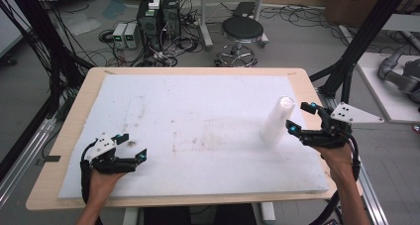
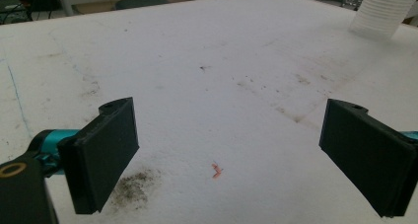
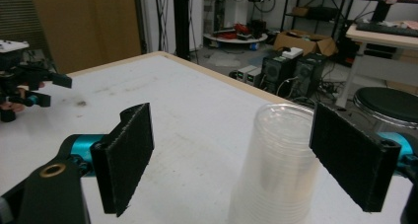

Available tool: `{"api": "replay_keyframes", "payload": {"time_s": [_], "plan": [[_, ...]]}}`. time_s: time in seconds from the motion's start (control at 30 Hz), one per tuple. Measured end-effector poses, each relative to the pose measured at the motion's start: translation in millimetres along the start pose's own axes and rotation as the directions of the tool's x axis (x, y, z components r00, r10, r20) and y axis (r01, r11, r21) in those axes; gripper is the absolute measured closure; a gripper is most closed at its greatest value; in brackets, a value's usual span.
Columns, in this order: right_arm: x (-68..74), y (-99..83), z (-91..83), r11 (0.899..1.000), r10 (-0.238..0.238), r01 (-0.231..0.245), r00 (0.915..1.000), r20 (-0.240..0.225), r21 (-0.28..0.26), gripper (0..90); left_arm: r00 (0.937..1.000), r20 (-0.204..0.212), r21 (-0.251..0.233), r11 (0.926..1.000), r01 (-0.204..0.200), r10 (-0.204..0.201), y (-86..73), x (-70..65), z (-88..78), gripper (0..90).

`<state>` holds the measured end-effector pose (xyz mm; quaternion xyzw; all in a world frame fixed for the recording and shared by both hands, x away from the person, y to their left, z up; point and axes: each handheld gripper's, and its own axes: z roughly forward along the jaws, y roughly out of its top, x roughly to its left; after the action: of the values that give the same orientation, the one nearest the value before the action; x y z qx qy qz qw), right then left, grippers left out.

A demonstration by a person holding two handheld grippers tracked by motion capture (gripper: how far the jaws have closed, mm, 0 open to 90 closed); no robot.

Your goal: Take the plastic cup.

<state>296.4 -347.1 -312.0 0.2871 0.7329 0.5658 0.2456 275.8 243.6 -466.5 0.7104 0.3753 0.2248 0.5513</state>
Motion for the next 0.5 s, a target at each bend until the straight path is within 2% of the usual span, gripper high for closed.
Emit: {"api": "replay_keyframes", "payload": {"time_s": [0.2,0.5], "plan": [[-10.8,-1.2,3.1,1.0,0.02,-0.02,0.9993,0.032,0.01,16.6,1.0,-0.001,-0.001,1.0,-0.001,0.001,-0.1,-0.2,-0.3,7.7],[-19.3,-6.3,9.4,0.999,0.036,-0.037,0.9974,0.062,0.017,16.6,1.0,-0.002,0.002,1.0,-0.004,0.004,0.0,-0.5,-0.1,7.7]]}}
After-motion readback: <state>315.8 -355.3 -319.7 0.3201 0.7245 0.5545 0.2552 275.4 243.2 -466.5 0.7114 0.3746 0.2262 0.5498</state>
